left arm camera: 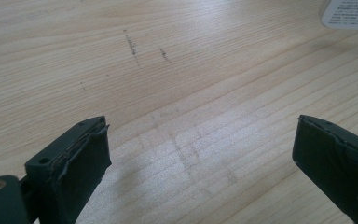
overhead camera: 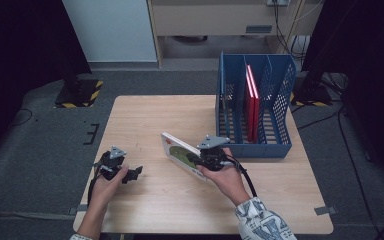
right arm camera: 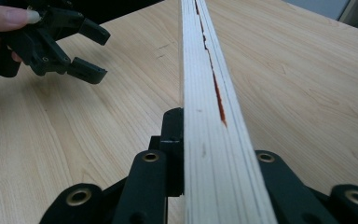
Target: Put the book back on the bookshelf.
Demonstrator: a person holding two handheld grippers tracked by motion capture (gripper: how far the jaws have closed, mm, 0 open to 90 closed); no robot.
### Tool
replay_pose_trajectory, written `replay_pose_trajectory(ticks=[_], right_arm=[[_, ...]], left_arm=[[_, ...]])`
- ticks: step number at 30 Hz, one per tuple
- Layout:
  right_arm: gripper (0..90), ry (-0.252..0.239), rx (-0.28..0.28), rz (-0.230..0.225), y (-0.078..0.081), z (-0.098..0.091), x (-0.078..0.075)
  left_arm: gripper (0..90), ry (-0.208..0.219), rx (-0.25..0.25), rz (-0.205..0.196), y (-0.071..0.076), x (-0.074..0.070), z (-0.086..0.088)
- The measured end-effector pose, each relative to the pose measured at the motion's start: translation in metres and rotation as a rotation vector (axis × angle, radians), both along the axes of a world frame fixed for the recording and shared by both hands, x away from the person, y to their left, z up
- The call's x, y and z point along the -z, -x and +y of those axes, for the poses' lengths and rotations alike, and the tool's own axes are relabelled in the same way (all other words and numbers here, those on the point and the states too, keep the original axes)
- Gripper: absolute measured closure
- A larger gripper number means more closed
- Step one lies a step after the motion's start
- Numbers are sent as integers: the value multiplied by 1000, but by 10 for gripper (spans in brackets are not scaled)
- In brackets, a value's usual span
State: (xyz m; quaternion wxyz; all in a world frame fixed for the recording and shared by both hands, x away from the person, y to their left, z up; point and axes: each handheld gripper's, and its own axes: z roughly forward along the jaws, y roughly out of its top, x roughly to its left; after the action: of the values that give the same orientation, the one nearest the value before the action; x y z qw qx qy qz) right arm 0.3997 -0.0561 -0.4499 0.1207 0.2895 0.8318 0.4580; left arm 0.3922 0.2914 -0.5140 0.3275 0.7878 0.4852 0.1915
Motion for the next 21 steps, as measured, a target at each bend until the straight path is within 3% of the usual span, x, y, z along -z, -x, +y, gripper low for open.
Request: replay_pose_trajectory(ticks=[12, 21], right_arm=[[756, -17, 23, 3, 5, -13, -1], [756, -32, 37, -3, 9, -25, -5]], left_arm=[[35, -18, 9, 43, -1, 5, -3], [34, -34, 7, 39, -1, 6, -3]])
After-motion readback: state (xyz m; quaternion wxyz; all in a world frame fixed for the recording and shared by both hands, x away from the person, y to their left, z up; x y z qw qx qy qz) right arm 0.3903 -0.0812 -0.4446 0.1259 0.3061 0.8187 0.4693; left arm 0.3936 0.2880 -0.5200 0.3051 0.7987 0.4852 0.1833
